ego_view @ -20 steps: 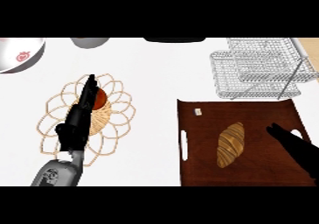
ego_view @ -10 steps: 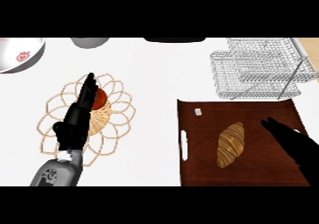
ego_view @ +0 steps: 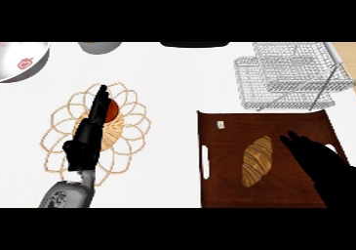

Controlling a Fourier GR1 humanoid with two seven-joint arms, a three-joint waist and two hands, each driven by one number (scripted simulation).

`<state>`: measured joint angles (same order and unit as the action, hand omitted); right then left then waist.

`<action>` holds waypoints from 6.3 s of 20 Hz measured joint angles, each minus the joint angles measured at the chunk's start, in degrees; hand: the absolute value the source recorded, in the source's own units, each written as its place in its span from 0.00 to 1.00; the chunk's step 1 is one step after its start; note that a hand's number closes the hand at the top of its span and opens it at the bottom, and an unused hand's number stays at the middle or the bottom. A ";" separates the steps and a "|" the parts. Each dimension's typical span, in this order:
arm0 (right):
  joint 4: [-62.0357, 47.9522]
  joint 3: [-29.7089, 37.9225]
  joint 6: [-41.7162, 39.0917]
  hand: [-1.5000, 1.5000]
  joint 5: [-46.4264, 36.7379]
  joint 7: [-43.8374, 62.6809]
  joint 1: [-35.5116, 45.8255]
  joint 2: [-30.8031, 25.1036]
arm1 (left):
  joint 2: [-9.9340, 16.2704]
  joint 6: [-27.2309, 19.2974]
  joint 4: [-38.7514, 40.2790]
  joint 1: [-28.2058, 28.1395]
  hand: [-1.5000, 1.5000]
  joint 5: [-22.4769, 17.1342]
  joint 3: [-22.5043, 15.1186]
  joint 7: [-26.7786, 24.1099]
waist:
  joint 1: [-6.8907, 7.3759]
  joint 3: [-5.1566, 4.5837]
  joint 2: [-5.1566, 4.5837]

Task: Pick the croissant from the tray and place it in the tiered basket

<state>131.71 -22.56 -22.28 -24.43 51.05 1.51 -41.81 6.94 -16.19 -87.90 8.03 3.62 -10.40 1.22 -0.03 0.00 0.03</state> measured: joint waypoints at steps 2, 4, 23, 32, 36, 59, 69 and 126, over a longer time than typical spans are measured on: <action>-1.71 0.57 -0.40 0.00 -1.93 -0.45 0.08 1.06 | -0.04 0.44 -0.99 -0.13 0.50 0.10 0.08 1.23 | 0.03 0.00 0.01; -3.31 1.17 -0.91 0.00 -3.35 -0.64 0.11 2.24 | 0.03 1.00 -0.65 -0.20 0.50 0.05 0.70 0.75 | 0.02 0.00 -0.01; -14.17 7.87 -3.35 0.00 -12.71 -15.82 -5.02 13.33 | -1.95 3.94 -0.21 0.74 0.50 2.20 4.15 0.77 | -0.06 0.00 -0.01; -16.87 8.28 -6.27 0.00 -16.47 -17.41 -3.72 19.46 | -3.77 4.04 -1.08 1.04 0.50 4.50 4.04 1.99 | -0.03 0.00 0.00; -20.29 8.15 -6.36 0.00 -18.43 -18.39 -2.51 21.74 | -3.38 5.34 -2.77 -0.79 0.50 4.06 4.62 1.89 | 0.05 0.00 -0.01; -33.50 9.98 -1.55 0.00 -26.93 -27.11 -0.58 30.11 | -4.64 7.32 -2.00 0.54 0.50 5.42 7.07 2.34 | -0.01 0.00 -0.02; -37.62 10.77 7.25 1.00 -31.39 -31.38 0.28 31.99 | -5.29 6.65 -1.79 -0.36 0.50 6.14 6.54 0.75 | 0.06 -0.20 0.19; -41.93 37.42 -21.25 1.00 -43.45 -8.79 57.77 29.46 | -5.56 7.04 -1.89 0.20 0.50 6.27 6.44 1.76 | 0.65 -0.02 -0.18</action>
<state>89.78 14.86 -43.52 -67.87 42.26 59.28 -12.36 1.38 -9.15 -89.79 8.23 9.89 -3.96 2.98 0.62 -0.02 -0.15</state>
